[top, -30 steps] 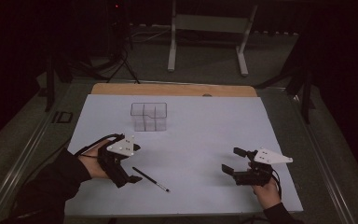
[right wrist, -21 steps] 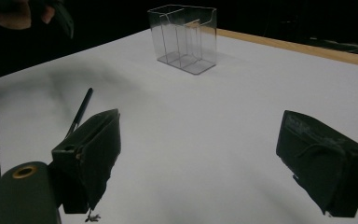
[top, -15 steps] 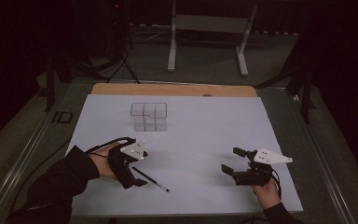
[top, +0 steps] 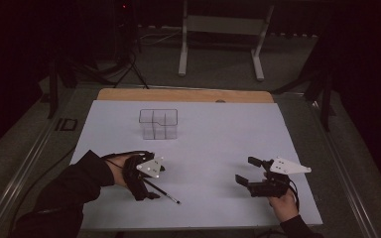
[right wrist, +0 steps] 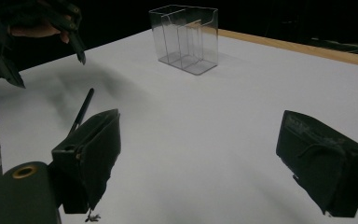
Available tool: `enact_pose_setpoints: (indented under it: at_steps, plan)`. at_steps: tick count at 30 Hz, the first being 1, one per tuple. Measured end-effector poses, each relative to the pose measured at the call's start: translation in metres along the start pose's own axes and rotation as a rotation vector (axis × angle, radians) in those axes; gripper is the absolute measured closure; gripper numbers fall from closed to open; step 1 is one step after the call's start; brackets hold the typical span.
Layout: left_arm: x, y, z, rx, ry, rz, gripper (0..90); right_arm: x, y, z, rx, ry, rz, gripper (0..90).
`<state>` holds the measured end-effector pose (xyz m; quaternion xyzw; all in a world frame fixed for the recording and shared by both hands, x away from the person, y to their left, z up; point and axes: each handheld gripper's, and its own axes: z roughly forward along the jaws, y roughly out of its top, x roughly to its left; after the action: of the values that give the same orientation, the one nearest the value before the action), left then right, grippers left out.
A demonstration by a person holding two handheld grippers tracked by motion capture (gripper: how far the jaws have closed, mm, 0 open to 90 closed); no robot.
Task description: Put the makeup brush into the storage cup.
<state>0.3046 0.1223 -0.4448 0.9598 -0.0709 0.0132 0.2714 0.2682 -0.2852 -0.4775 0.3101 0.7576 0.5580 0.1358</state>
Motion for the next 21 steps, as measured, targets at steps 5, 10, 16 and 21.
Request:
enact_pose_setpoints:
  at_steps: [5, 10, 16, 21]
  plan:
    - [0.0, 0.003, 0.008, 0.057, -0.015, 0.053, 21.5, 0.0, 0.0, 0.0, 0.0, 0.002, 0.002, 13.8]
    - [0.001, 0.009, 0.014, 0.095, -0.034, 0.095, 24.4, 0.0, 0.0, 0.001, 0.001, 0.001, 0.003, 13.9]
    - [0.001, 0.014, 0.017, 0.117, -0.058, 0.145, 35.3, -0.001, 0.0, 0.0, -0.002, 0.002, 0.004, 13.9]
    - [0.003, 0.018, 0.023, 0.156, -0.064, 0.134, 40.1, -0.001, 0.0, 0.0, -0.004, 0.002, 0.004, 13.8]
